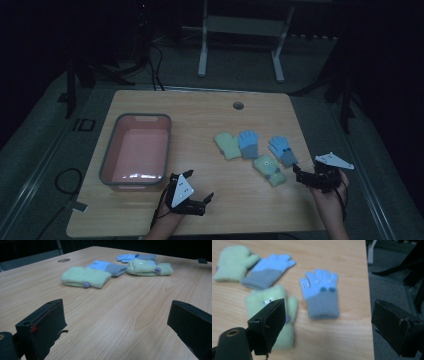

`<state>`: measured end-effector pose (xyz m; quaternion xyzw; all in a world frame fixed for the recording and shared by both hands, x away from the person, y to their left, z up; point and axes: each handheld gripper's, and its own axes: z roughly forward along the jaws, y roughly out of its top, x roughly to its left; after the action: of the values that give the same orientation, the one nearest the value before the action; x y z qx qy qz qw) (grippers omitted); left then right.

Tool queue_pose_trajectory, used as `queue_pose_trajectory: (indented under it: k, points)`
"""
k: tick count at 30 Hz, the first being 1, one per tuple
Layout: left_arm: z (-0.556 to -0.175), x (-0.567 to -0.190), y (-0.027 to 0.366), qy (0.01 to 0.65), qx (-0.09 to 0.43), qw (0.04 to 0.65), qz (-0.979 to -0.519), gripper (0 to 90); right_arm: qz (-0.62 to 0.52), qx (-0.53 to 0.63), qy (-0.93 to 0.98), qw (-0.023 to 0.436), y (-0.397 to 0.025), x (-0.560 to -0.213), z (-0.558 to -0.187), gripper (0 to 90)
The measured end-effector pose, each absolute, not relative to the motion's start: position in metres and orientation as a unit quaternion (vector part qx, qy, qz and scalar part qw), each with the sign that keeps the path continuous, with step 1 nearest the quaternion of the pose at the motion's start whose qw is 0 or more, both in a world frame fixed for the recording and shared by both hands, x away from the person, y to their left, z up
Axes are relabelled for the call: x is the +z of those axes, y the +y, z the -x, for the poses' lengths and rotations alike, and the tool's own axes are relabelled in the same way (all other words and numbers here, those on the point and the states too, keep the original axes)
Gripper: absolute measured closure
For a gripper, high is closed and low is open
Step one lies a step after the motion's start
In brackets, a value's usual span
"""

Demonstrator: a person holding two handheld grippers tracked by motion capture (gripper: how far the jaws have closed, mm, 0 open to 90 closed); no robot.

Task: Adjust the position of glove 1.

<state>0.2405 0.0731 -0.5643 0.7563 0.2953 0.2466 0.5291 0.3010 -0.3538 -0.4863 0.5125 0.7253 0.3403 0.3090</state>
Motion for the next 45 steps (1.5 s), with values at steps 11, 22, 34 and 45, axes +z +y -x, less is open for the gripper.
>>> queue_pose_trajectory:
  k: [11, 22, 34, 45]
  points:
    - [-0.241, -0.564, 0.073, 0.295, 0.247, 0.530, -0.756, 1.7, -0.472, 0.369, 0.742, 0.300, -0.331, -0.462, -0.309, 13.5]
    - [-0.240, -0.564, 0.073, 0.294, 0.247, 0.529, -0.757, 1.7, -0.449, 0.391, 0.753, 0.281, -0.301, -0.450, -0.326, 17.9]
    - [-0.240, -0.564, 0.073, 0.292, 0.247, 0.529, -0.757, 1.7, -0.429, 0.399, 0.768, 0.259, -0.270, -0.451, -0.345, 18.0]
    - [-0.240, -0.564, 0.073, 0.291, 0.246, 0.529, -0.758, 1.7, -0.410, 0.397, 0.786, 0.237, -0.238, -0.459, -0.362, 17.1]
